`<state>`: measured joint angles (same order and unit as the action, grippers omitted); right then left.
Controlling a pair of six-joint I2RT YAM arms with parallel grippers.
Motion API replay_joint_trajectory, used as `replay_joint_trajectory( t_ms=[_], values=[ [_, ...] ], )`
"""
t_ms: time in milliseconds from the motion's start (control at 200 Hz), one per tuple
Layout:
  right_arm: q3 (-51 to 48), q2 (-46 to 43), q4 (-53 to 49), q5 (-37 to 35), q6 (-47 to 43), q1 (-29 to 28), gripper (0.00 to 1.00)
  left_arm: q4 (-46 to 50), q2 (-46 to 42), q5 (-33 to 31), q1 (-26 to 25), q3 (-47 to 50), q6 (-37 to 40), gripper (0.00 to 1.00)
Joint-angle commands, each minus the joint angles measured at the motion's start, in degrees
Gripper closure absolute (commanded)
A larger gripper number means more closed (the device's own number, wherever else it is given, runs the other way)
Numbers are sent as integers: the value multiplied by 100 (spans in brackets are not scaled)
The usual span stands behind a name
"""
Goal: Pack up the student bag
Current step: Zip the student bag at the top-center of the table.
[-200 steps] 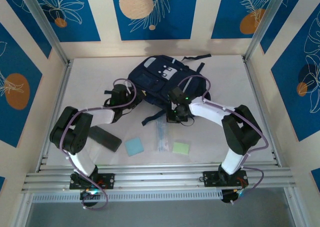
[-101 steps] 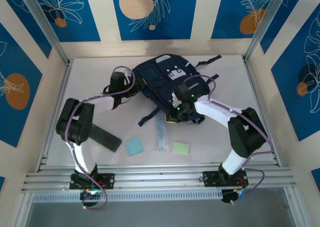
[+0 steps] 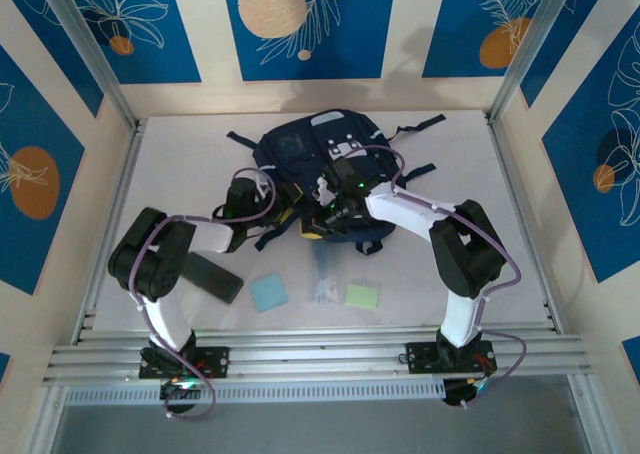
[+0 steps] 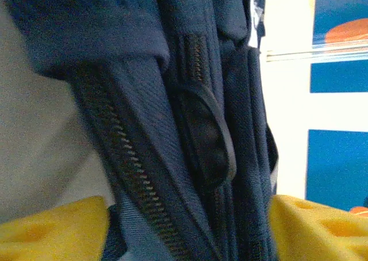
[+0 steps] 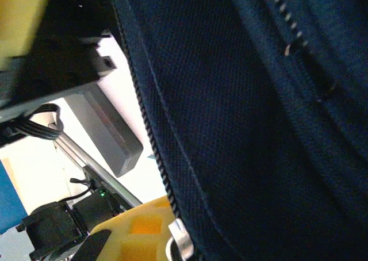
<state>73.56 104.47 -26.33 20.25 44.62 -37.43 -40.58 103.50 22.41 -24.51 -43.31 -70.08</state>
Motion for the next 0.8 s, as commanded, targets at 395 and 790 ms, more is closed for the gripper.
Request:
replay_joint_trajectory(
  t_ms=[395,790],
  values=[
    [-284,-603,-3064,-646,-1599,579,100,380,-39,127,280,-312,926,100],
    [526,-630,-3824,-3705,-2384,1716,100,1584,-408,501,586,-680,1856,100]
  ],
)
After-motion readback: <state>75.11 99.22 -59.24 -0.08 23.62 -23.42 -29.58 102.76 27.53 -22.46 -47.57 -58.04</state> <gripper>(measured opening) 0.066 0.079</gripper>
